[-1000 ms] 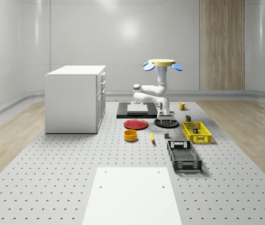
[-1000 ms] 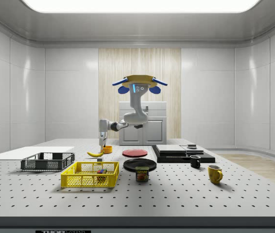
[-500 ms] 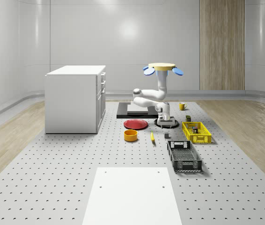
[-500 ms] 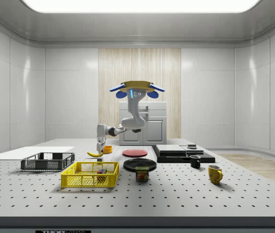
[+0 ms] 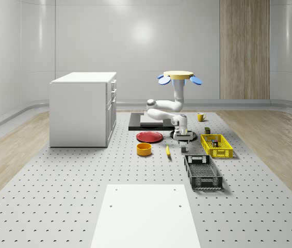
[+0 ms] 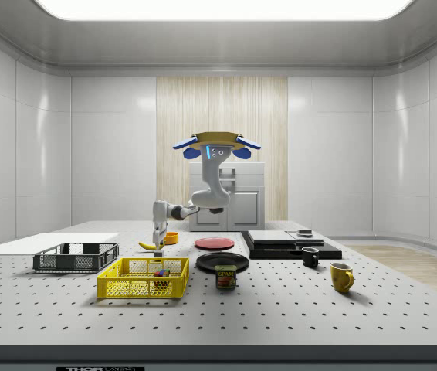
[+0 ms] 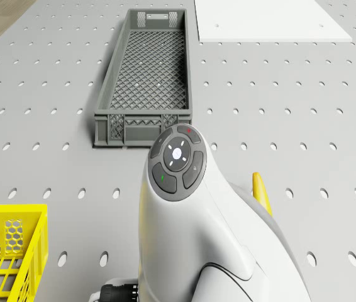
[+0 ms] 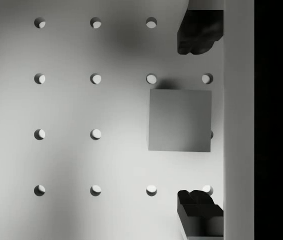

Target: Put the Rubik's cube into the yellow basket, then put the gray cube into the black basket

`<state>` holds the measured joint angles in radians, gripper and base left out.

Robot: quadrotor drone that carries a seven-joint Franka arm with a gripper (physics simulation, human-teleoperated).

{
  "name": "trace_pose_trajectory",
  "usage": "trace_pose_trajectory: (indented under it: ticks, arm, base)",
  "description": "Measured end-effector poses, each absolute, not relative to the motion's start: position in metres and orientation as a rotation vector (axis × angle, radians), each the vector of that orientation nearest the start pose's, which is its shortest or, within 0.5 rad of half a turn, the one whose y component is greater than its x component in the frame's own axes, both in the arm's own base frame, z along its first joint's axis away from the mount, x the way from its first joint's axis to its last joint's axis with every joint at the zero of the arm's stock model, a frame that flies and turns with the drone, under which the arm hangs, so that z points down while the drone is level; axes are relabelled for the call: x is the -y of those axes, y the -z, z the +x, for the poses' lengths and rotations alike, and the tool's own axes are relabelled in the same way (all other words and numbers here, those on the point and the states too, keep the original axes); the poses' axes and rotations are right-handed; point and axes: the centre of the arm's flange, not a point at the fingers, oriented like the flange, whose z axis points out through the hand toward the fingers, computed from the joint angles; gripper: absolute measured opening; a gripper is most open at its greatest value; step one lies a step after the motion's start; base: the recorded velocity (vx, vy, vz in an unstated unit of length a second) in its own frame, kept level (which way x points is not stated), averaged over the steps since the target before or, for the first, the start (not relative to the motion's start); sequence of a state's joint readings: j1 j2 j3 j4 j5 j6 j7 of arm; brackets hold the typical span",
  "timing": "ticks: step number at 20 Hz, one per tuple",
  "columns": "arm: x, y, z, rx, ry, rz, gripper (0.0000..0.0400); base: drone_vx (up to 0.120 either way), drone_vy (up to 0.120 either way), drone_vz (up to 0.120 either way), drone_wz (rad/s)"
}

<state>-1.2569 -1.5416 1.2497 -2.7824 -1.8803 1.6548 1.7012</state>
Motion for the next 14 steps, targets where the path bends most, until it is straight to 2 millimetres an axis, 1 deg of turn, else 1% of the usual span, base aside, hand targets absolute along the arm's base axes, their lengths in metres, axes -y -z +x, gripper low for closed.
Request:
trace_pose_trajectory:
  ticks: [7, 14]
  arm:
    - [0.000, -0.554, 0.325, 0.002, -0.786, 0.001, 0.0400]
    - [0.003, -0.561, 0.325, 0.002, -0.786, 0.001, 0.0400]
  base:
    - [0.000, 0.000, 0.000, 0.000]
    - [0.000, 0.000, 0.000, 0.000]
